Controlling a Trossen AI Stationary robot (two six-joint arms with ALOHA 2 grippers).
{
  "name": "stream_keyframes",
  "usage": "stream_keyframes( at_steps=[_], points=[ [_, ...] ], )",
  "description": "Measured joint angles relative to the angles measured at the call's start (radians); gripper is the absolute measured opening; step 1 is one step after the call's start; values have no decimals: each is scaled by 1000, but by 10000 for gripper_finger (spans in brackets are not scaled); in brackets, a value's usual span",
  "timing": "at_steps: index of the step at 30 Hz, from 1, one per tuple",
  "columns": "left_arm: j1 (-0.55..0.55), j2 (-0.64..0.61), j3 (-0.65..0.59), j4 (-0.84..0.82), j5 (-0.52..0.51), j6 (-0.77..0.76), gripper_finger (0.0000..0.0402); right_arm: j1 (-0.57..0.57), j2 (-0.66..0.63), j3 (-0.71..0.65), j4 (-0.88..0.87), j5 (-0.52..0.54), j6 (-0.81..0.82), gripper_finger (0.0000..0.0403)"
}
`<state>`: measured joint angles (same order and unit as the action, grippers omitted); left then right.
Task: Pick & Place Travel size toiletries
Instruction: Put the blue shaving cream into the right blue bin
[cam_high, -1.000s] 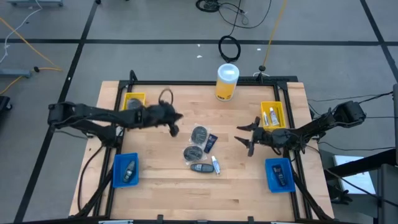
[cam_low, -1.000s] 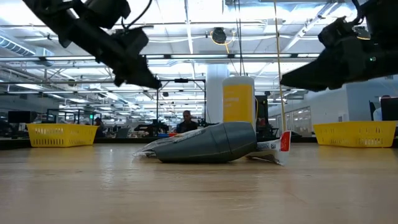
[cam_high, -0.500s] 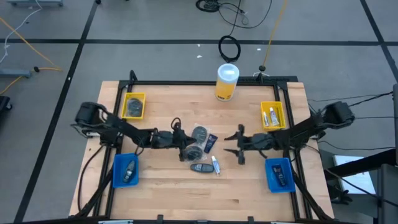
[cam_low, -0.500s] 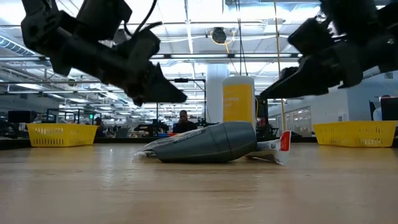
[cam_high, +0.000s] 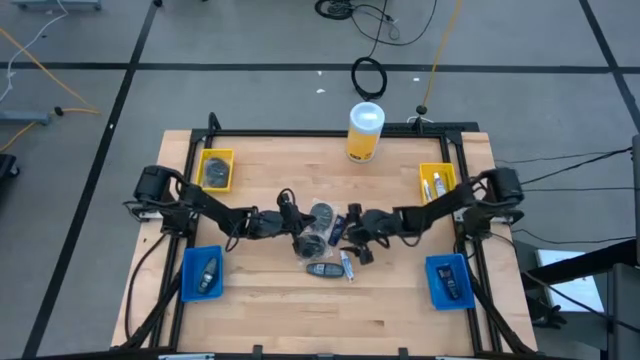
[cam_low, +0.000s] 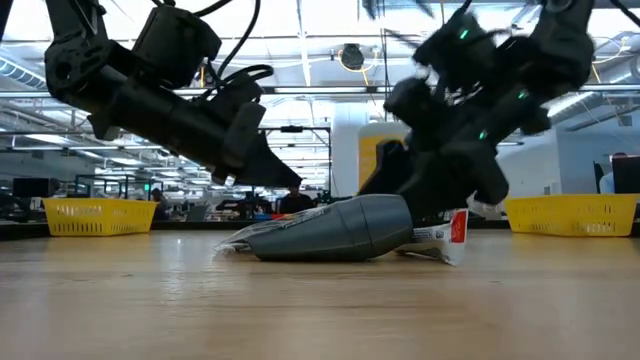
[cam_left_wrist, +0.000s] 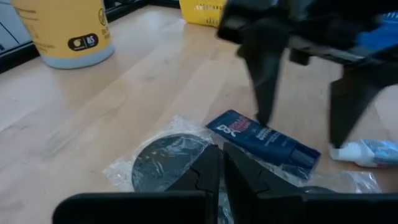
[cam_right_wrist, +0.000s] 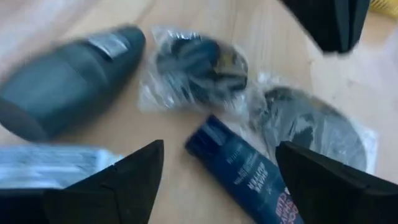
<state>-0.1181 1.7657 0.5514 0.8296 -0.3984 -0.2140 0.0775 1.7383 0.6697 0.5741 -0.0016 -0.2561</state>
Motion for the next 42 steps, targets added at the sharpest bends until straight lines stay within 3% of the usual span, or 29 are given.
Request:
stream_keyframes(
  at_steps=[9, 13, 19, 23, 28, 36, 42],
  points=[
    [1, 0, 0, -9, 0, 2, 21, -146, 75, 1, 3, -207, -8, 295],
    [1, 0, 0, -10, 0, 2, 21, -156, 91, 3, -31, -220, 52, 286],
    [1, 0, 0, -10, 0, 2, 21, -115, -46, 1, -241, -305, 215, 279],
    [0, 0, 0, -13, 1, 2, 21, -55, -160, -4, -337, -243, 217, 279],
    [0, -1, 0, -13, 0, 2, 21, 13, -204, -39, -255, -102, 161, 278],
    [0, -1, 0, -13, 0, 1, 21, 29, -131, -80, -130, -2, 208, 279],
    [0, -1, 1, -15, 0, 1, 21, 23, -1, -79, 12, 0, 199, 279]
  ],
)
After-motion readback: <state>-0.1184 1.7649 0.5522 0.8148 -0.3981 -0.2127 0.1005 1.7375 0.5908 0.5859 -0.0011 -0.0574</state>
